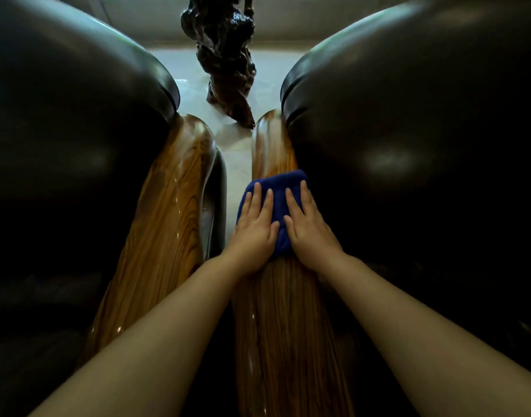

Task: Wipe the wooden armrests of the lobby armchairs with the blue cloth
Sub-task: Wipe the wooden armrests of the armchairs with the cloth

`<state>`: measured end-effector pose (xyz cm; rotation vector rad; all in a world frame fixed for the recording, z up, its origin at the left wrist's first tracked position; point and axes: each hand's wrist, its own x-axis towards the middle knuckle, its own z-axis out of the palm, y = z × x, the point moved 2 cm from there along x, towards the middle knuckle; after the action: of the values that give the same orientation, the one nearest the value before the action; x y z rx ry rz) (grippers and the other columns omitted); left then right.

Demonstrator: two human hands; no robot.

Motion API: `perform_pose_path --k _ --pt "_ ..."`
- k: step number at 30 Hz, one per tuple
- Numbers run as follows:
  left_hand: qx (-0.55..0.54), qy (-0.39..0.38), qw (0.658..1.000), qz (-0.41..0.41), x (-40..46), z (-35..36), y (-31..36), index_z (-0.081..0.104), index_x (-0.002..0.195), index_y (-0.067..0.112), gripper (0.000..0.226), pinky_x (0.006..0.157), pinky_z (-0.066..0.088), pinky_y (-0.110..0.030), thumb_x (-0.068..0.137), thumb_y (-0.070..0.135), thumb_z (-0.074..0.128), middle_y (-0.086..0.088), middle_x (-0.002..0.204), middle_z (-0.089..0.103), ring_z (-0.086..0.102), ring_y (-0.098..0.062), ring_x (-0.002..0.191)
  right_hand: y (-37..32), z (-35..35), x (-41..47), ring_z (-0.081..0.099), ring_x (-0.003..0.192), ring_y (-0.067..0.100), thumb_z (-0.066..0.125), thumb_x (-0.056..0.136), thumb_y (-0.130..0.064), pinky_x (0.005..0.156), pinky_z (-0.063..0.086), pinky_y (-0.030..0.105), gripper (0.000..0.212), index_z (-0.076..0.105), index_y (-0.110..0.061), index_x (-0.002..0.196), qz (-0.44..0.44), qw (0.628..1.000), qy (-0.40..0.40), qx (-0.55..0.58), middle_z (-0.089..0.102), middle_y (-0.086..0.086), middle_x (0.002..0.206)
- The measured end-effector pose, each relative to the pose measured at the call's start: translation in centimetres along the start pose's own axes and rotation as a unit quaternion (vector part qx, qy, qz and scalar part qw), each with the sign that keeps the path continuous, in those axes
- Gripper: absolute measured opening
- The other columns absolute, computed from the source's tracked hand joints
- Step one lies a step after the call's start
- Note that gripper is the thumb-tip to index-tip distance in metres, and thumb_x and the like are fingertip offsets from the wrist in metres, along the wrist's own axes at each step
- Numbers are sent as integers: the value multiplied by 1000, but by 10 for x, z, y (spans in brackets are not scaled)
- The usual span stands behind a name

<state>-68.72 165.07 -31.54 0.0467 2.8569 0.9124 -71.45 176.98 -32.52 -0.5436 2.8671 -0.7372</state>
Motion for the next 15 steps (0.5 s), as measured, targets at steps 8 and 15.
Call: perform_pose_path --k 8,15 --pt "-21 18 1000 -10 61 -19 0 4 146 13 58 116 -3 -31 97 20 34 -11 157 -9 -6 -25 145 4 -7 64 1 144 25 26 99 -23 116 4 33 51 9 -14 146 0 999 34 -40 -1 12 157" --pt "49 110 993 13 23 -42 6 57 122 14 36 97 41 -36 86 15 56 -14 126 60 56 -28 114 -14 -33 37 43 114 37 48 88 -15 99 34 35 33 58 -13 119 -32 994 61 -80 49 15 130"
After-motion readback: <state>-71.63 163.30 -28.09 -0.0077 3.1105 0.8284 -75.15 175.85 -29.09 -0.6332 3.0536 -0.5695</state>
